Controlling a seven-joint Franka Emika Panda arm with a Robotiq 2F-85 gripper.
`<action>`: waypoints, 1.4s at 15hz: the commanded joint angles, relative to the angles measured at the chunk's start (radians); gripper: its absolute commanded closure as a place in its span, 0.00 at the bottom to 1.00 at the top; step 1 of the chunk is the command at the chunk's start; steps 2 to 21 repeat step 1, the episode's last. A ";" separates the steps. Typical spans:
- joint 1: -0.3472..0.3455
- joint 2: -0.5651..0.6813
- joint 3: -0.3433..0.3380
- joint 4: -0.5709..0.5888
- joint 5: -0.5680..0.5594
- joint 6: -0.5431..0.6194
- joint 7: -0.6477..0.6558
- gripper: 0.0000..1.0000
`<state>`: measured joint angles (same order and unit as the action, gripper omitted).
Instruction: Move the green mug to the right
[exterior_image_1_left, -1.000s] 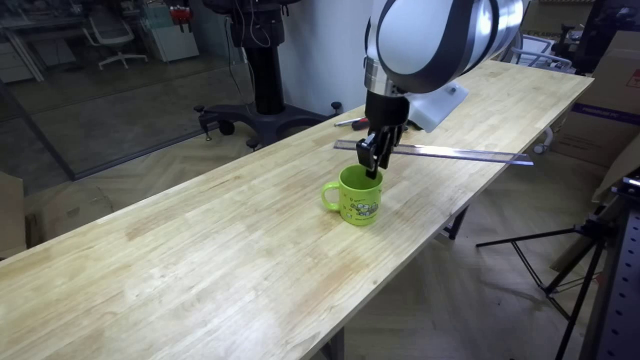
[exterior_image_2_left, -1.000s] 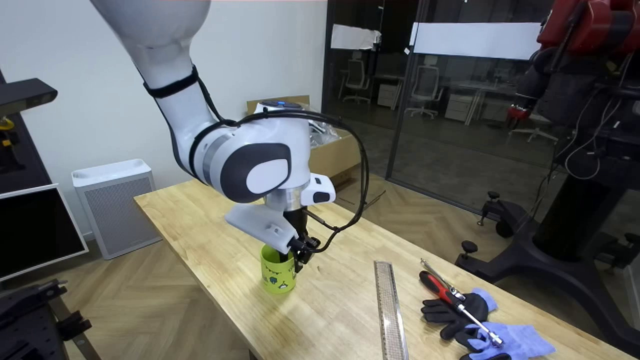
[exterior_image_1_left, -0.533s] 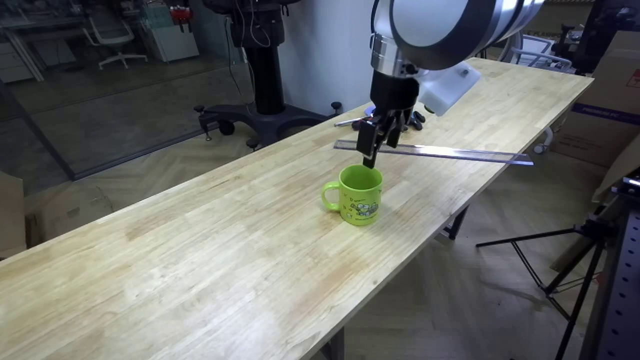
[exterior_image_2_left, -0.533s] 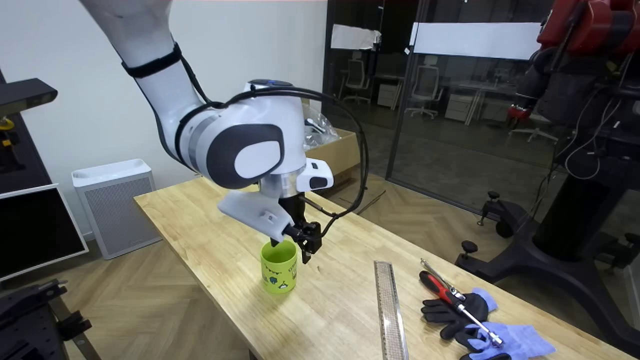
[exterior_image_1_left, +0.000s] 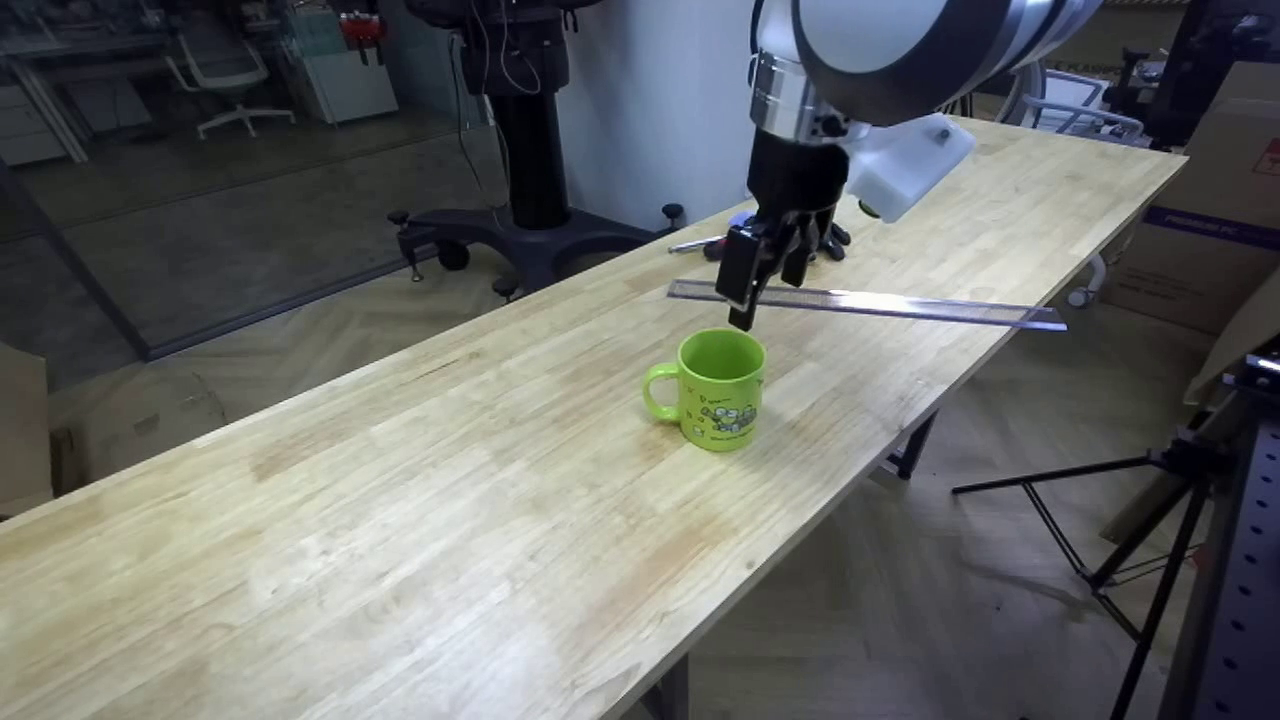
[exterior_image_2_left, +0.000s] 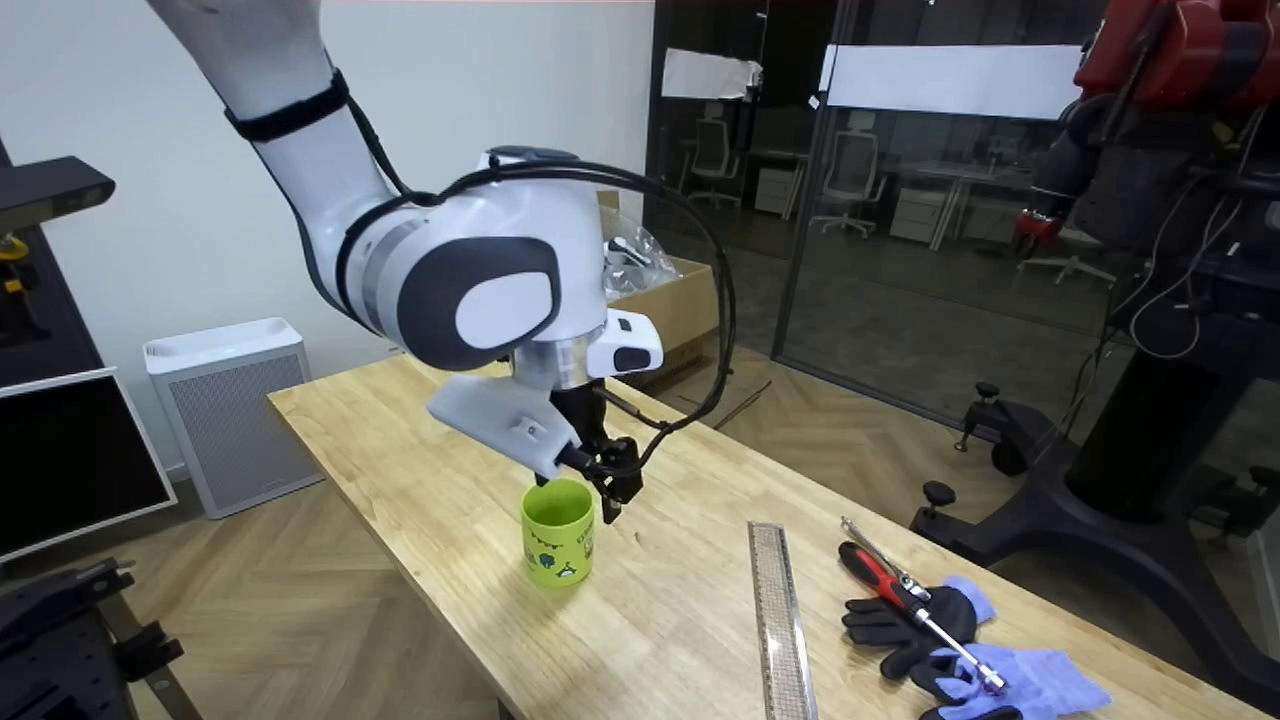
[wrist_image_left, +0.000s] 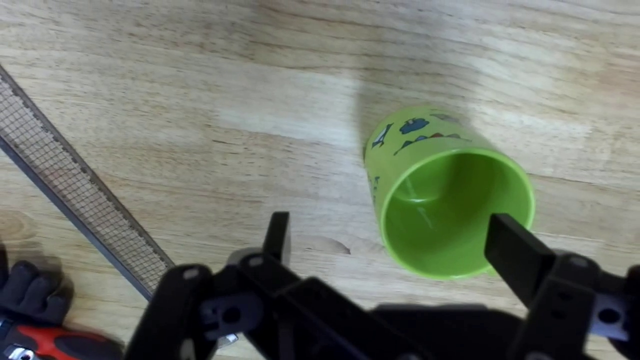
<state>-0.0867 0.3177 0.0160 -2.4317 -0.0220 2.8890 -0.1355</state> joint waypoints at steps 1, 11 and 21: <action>0.004 -0.001 -0.003 0.001 0.002 -0.003 0.000 0.00; 0.004 -0.001 -0.003 0.001 0.002 -0.003 0.000 0.00; 0.004 -0.001 -0.003 0.001 0.002 -0.003 0.000 0.00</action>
